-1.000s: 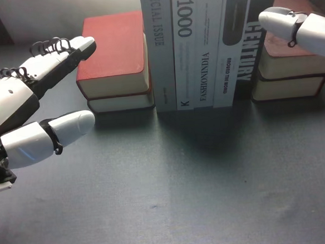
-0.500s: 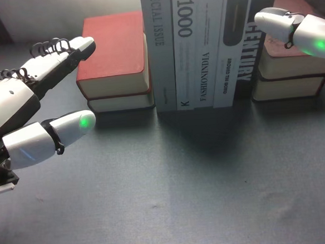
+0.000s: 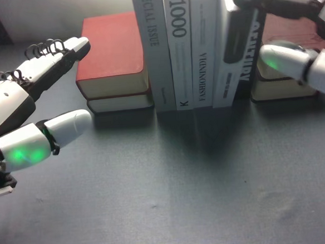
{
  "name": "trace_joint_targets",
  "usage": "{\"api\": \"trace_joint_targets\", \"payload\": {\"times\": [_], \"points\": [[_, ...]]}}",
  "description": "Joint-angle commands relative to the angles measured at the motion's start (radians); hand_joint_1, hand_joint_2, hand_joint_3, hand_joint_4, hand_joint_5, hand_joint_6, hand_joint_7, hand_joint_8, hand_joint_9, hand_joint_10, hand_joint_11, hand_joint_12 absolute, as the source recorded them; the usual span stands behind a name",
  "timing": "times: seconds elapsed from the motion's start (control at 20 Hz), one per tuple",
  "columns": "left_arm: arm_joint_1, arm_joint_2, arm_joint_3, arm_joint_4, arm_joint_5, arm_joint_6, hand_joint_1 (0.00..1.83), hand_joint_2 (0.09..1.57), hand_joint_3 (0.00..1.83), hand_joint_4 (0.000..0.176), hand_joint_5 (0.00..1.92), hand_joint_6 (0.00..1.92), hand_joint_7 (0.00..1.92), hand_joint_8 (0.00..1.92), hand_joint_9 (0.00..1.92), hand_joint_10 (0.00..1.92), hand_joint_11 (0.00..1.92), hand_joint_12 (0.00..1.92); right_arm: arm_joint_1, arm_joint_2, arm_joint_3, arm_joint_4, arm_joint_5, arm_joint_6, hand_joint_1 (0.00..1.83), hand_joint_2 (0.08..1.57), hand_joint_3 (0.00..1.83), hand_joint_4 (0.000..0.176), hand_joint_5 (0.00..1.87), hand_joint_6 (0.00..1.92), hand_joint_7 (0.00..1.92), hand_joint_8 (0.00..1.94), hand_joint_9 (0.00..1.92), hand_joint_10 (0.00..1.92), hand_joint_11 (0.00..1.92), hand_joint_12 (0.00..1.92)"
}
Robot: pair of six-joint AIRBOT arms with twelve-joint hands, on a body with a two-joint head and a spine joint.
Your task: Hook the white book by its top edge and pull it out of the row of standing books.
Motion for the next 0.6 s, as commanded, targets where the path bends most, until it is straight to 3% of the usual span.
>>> {"api": "trace_joint_targets", "payload": {"times": [0.0, 0.05, 0.15, 0.2, 0.35, 0.4, 0.45, 0.55], "points": [[0.001, 0.012, -0.001, -0.025, -0.13, -0.005, 0.2, 1.36, 0.0, 0.012, 0.0, 0.0, 0.0, 0.0, 0.0, 0.0, 0.0, 0.0, -0.016, 0.006, -0.012, -0.012, 0.094, 0.009, 0.41, 1.41, 0.0, 0.0, 0.45, 0.15, 0.0, 0.0, 0.0, 0.0, 0.0, 0.0], [0.004, 0.014, -0.003, -0.028, -0.132, -0.005, 0.15, 1.36, 0.0, 0.027, 0.0, 0.0, 0.0, 0.0, 0.0, 0.0, 0.0, 0.0, -0.048, 0.012, -0.025, -0.016, 0.117, 0.023, 0.34, 1.41, 0.0, 0.0, 0.44, 0.13, 0.0, 0.0, 0.0, 0.0, 0.0, 0.0], [0.008, 0.017, -0.005, -0.033, -0.138, -0.005, 0.14, 1.36, 0.0, 0.033, 0.0, 0.0, 0.0, 0.0, 0.0, 0.0, 0.0, 0.0, -0.1, 0.019, -0.041, -0.023, 0.158, 0.053, 0.31, 1.41, 0.0, 0.0, 0.46, 0.13, 0.02, 0.01, 0.0, 0.0, 0.0, 0.0], [0.01, 0.02, -0.008, -0.036, -0.142, -0.004, 0.15, 1.34, 0.0, 0.053, 0.0, 0.0, 0.0, 0.0, 0.0, 0.0, 0.0, 0.0, -0.135, 0.022, -0.051, -0.03, 0.181, 0.076, 0.29, 1.4, 0.0, 0.0, 0.47, 0.13, 0.04, 0.01, 0.0, 0.0, 0.0, 0.0], [0.016, 0.023, -0.012, -0.046, -0.153, -0.002, 0.16, 1.34, 0.0, 0.066, 0.0, 0.0, 0.0, 0.0, 0.0, 0.0, 0.0, 0.0, -0.215, 0.034, -0.088, -0.05, 0.208, 0.106, 0.4, 1.38, 0.0, 0.0, 0.51, 0.13, 0.06, 0.01, 0.0, 0.0, 0.0, 0.0], [0.017, 0.023, -0.012, -0.048, -0.154, -0.002, 0.16, 1.34, 0.0, 0.066, 0.0, 0.0, 0.0, 0.0, 0.0, 0.0, 0.0, 0.0, -0.23, 0.034, -0.093, -0.057, 0.209, 0.12, 0.4, 1.38, 0.0, 0.0, 0.51, 0.13, 0.06, 0.01, 0.0, 0.0, 0.0, 0.0], [0.019, 0.023, -0.013, -0.05, -0.159, -0.002, 0.18, 1.34, 0.0, 0.056, 0.0, 0.0, 0.0, 0.0, 0.0, 0.0, 0.0, 0.0, -0.273, 0.031, -0.095, -0.062, 0.214, 0.161, 0.36, 1.38, 0.0, 0.0, 0.5, 0.12, 0.04, 0.0, 0.0, 0.0, 0.0, 0.0], [0.018, 0.023, -0.014, -0.051, -0.161, -0.002, 0.14, 1.34, 0.0, 0.056, 0.0, 0.0, 0.0, 0.0, 0.0, 0.0, 0.0, 0.0, -0.318, 0.024, -0.098, -0.06, 0.224, 0.191, 0.37, 1.38, 0.0, 0.0, 0.5, 0.12, 0.04, 0.0, 0.0, 0.0, 0.0, 0.0]]}}
